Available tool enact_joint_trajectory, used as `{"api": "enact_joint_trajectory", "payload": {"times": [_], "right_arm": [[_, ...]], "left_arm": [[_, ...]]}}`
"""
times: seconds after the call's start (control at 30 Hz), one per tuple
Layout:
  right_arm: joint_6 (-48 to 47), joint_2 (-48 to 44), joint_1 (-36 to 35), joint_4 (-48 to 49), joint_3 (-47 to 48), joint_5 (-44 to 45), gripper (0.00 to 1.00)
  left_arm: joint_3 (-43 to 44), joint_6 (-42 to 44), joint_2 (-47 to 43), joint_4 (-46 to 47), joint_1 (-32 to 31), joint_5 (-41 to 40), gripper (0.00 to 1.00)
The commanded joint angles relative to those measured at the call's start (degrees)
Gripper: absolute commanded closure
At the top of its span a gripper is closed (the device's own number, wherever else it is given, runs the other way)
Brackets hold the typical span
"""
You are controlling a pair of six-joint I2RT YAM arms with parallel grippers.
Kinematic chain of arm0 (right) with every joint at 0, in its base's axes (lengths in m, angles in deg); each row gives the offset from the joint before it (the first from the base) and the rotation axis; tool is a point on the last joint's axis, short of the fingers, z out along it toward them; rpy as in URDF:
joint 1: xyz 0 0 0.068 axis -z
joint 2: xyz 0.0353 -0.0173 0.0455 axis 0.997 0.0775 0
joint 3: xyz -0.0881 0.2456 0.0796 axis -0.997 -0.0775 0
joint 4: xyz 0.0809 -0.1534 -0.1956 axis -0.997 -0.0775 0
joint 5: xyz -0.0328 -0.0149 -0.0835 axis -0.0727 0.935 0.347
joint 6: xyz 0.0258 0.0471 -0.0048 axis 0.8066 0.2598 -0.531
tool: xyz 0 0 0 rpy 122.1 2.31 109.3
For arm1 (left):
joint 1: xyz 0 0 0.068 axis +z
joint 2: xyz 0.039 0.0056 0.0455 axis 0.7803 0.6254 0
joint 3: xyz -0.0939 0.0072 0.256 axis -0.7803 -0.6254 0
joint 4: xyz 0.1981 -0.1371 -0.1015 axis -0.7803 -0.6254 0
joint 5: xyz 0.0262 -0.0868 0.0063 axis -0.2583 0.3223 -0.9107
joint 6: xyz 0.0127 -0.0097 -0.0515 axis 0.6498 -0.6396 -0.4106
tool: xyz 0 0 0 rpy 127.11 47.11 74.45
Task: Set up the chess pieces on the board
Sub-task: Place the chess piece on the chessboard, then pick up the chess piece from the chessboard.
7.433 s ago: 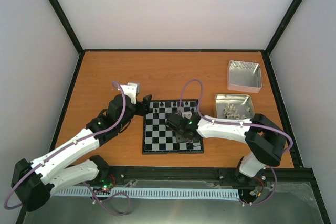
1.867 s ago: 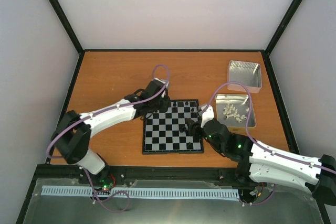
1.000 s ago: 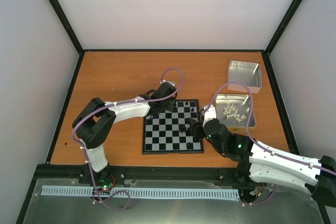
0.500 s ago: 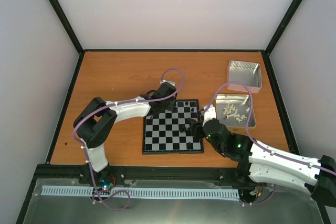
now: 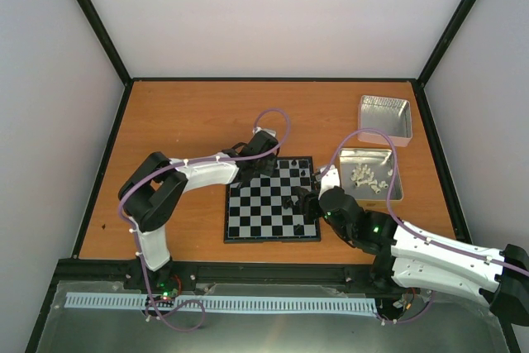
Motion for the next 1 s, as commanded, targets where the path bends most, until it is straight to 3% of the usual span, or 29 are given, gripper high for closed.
{"api": "enact_joint_trajectory", "payload": {"times": [0.0,0.5,0.73,0.97], "right_arm": [[0.9,0.0,0.7,0.0,-0.3,0.3,0.37],[2.3,0.1,0.8,-3.4,2.3,-1.0,0.38],[9.7,6.9,1.3,-17.4,8.7,-2.9,0.38],[17.8,15.1,1.7,-28.3,12.7,-12.1,0.39]], "left_arm": [[1.0,-0.5,0.3,1.9,0.2,-0.5,0.79],[0.7,-0.3,-10.4,-0.6,0.2,-1.1,0.68],[-4.4,-0.4,-22.0,-1.1,0.5,-2.7,0.59],[-14.6,-0.9,-37.9,-0.9,1.1,-6.5,0.44]]}}
